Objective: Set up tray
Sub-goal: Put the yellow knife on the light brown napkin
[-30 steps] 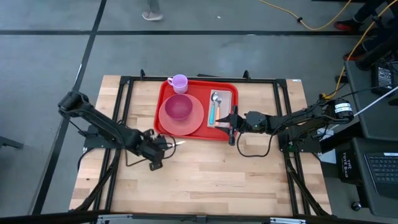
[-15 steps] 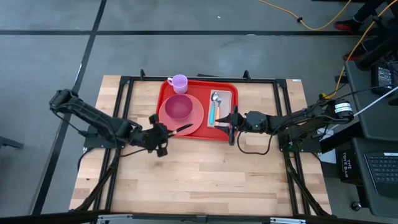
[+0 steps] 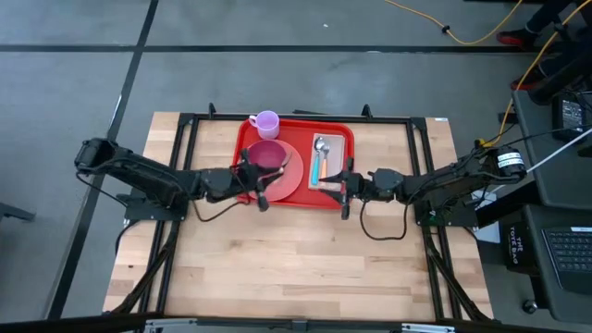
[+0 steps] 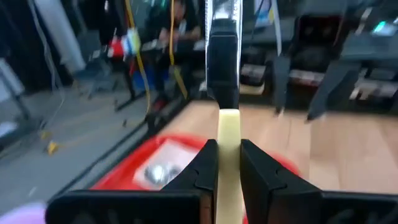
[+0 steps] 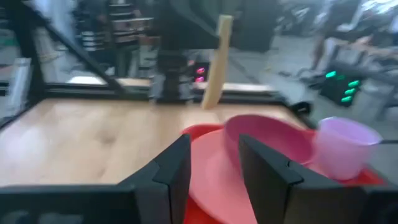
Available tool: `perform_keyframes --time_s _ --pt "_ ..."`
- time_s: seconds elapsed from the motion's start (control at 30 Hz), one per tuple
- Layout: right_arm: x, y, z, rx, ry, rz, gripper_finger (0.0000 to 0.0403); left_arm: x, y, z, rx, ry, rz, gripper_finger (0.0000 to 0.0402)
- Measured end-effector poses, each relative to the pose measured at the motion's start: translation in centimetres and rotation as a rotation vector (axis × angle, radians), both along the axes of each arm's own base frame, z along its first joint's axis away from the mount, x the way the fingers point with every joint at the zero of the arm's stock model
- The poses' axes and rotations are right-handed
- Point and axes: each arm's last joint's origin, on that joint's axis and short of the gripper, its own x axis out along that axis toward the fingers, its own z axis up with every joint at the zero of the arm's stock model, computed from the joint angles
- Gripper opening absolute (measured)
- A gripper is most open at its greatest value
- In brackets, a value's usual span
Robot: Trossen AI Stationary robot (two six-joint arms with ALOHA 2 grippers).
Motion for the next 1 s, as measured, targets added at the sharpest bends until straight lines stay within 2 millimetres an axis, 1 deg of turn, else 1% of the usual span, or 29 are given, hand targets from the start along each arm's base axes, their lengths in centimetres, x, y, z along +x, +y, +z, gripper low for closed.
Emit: perform_keyframes --time_s 0.13,0.23,0.3,0.37,0.5,0.6,0.7,0.8,1.0 --pt "0.1 -0.2 0.4 -0.047 -0.030 -0.068 0.0138 1.7 1.2 -0.6 0.047 -0.066 -0.036 0.0028" --pt "0.5 -0.2 1.1 -0.051 -0.042 -0.073 0.0138 2.9 2.1 -1.3 0.097 -0.116 -0.003 0.0028" --pt "0.9 -0.2 1.4 -0.077 -0.027 -0.073 0.0138 3.6 2.7 -1.8 0.118 -0.154 0.024 0.0028" --pt "1.2 -0.3 1.8 -0.122 0.000 -0.108 0.0138 4.4 3.3 -2.0 0.135 -0.182 0.049 0.0028" --pt "1.7 -0.6 2.8 -0.182 0.006 -0.222 0.0138 6.1 4.6 -2.6 0.167 -0.194 0.087 0.0028" --pt "1.9 -1.0 3.3 -0.201 -0.006 -0.238 0.0138 7.4 5.4 -3.0 0.175 -0.180 0.086 0.0028" --pt "2.0 -1.2 3.5 -0.201 -0.009 -0.245 0.0138 8.5 6.0 -3.0 0.177 -0.188 0.068 0.0028" --pt "2.1 -1.2 3.2 -0.202 0.004 -0.245 0.0138 9.2 6.2 -2.7 0.180 -0.199 0.062 0.0028" --pt "2.6 -1.2 2.4 -0.196 0.022 -0.256 0.0138 9.4 5.8 -2.0 0.191 -0.261 0.026 0.0028"
